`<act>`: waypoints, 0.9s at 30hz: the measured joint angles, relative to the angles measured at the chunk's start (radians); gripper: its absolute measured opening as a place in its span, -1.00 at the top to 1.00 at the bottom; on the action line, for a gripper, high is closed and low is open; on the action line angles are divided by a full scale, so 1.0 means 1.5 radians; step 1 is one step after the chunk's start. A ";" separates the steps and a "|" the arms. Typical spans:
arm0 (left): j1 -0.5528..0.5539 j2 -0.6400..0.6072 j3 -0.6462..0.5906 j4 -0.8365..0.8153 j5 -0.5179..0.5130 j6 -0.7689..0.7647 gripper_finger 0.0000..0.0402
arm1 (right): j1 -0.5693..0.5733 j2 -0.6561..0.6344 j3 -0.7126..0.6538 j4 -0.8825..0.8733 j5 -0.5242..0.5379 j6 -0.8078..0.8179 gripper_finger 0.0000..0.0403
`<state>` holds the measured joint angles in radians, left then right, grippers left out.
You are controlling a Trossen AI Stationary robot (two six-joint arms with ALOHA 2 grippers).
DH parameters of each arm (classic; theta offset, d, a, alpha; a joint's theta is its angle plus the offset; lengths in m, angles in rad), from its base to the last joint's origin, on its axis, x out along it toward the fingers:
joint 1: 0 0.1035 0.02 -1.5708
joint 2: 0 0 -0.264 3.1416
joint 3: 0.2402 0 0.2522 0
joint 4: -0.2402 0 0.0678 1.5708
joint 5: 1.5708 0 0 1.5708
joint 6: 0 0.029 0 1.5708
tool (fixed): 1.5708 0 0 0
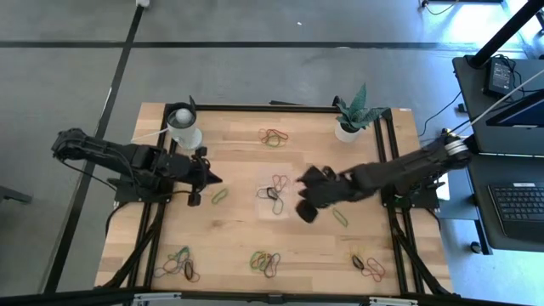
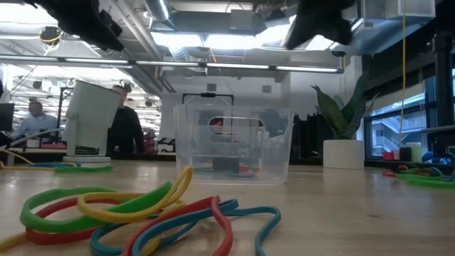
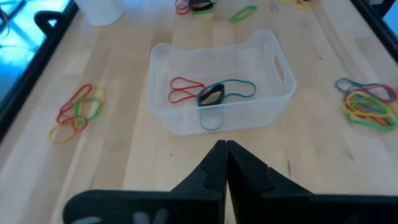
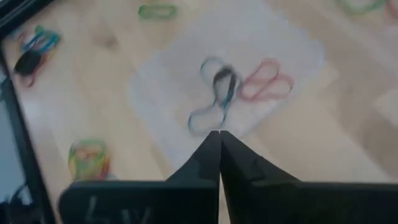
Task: Pick and place rubber bands into bin
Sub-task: Put the green rubber band into the transparent bin
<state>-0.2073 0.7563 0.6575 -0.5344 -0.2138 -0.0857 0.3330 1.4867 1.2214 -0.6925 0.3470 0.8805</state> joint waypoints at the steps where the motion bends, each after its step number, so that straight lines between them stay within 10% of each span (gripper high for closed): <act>1: -0.008 0.005 0.000 0.000 -0.007 -0.012 0.98 | 0.011 -0.021 -0.027 0.013 0.000 0.000 0.97; 15: -0.114 0.253 0.241 -0.231 -0.144 -0.217 0.98 | 0.103 -0.145 -0.210 0.022 -0.041 0.000 0.98; 27: -0.177 0.445 0.380 -0.429 -0.051 -0.486 0.98 | 0.143 -0.368 -0.423 0.204 -0.102 -0.129 0.99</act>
<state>-0.4723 1.4245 1.2282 -1.1776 -0.2907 -0.8141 0.5470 0.9348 0.5867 -0.3858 0.1942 0.6870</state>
